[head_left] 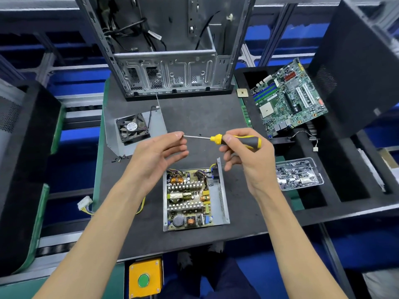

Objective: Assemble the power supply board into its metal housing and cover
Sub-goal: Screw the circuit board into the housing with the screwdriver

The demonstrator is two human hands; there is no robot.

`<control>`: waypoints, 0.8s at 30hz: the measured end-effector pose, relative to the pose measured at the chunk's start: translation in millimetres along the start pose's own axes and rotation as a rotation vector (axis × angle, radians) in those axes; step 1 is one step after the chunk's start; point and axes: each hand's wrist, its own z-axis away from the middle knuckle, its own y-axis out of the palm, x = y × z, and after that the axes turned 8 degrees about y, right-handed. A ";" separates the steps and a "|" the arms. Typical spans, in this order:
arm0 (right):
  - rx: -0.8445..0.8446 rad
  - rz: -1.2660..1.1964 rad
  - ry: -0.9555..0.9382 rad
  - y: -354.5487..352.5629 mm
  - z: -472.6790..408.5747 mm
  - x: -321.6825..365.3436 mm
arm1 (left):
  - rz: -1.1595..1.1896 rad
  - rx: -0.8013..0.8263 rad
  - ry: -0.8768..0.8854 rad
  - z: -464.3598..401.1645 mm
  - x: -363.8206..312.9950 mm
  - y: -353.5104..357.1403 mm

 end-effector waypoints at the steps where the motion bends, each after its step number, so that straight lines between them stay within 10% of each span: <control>1: -0.026 -0.020 -0.008 0.6 -0.9 0.6 | -0.001 0.004 -0.008 -0.9 1.0 2.0; 10: -0.123 -0.005 -0.067 4.0 -8.8 0.2 | 0.051 -0.064 -0.058 -6.1 10.5 14.2; 17: -0.206 0.322 -0.156 -1.0 -13.7 8.8 | -1.272 0.010 0.485 0.6 10.1 -3.3; 24: -0.110 0.710 -0.285 4.0 -18.5 1.3 | -1.871 0.420 0.365 -1.8 43.5 8.5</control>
